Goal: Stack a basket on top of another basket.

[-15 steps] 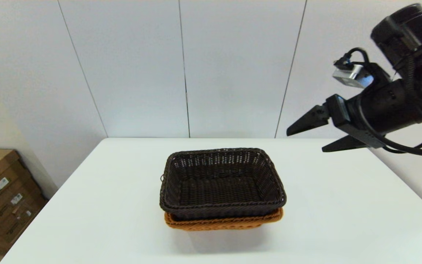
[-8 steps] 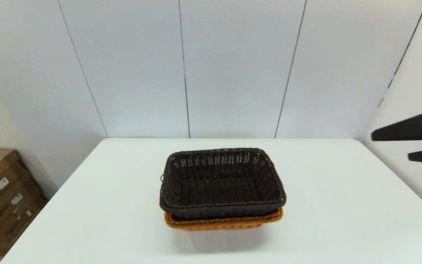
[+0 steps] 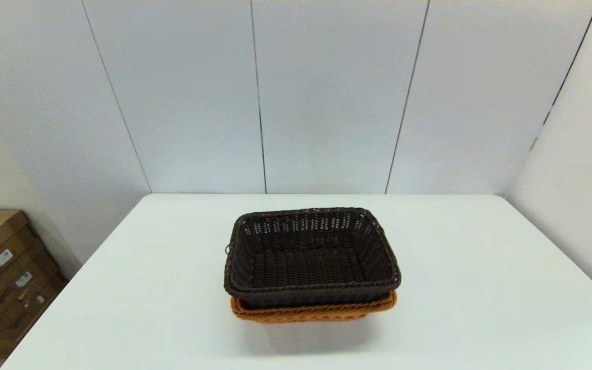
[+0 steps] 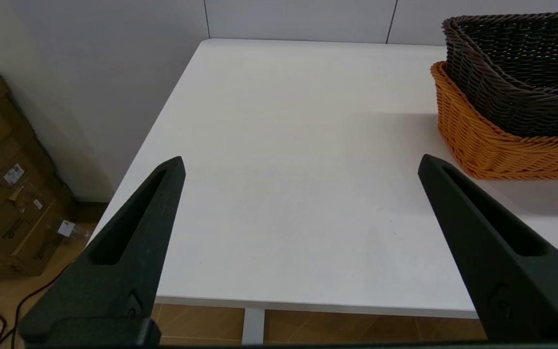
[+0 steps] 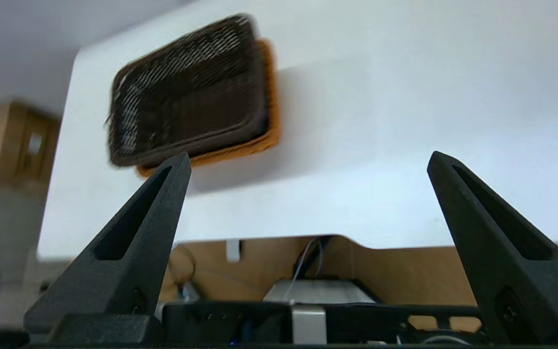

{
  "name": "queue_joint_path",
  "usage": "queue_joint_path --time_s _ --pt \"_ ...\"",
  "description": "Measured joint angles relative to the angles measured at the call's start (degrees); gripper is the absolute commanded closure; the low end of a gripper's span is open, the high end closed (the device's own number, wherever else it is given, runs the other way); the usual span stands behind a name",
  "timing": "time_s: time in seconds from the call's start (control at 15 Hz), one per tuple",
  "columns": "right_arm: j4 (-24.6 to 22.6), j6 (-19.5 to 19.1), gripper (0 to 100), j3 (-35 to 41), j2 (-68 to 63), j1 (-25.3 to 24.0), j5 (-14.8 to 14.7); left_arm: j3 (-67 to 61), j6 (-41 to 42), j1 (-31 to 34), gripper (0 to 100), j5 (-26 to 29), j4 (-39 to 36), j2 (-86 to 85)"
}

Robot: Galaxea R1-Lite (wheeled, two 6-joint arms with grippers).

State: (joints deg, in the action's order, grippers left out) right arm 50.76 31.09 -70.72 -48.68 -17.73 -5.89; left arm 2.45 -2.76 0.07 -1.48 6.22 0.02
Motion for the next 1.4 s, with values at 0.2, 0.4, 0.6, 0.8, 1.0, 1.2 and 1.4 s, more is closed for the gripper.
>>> queue_joint_path --time_s 0.2,0.4,0.6,0.8,1.0,1.2,1.4 --pt "0.11 -0.33 0 2.97 6.68 5.24 -0.61 0.00 0.00 0.00 0 0.02 0.00 0.00" --pt "0.15 -1.13 0 6.72 13.73 9.72 -0.52 0.00 0.00 0.00 0 0.00 -0.02 0.00" --pt "0.04 -3.39 0 10.96 20.98 14.51 -0.12 0.00 0.01 0.00 0 0.02 -0.02 0.00" --pt "-0.05 -3.96 0 14.93 27.38 15.91 0.60 0.00 0.01 0.00 0 0.02 -0.02 0.00" --pt "-0.05 -5.38 0 17.71 32.45 17.18 0.68 0.00 0.06 0.00 0 0.00 -0.02 0.00" --pt "-0.11 -7.69 0 20.91 37.07 18.27 0.93 0.00 0.06 0.00 0 0.00 -0.02 0.00" --pt "-0.55 -10.23 0 24.11 41.76 18.27 2.19 0.00 0.01 0.00 0 0.02 -0.02 0.00"
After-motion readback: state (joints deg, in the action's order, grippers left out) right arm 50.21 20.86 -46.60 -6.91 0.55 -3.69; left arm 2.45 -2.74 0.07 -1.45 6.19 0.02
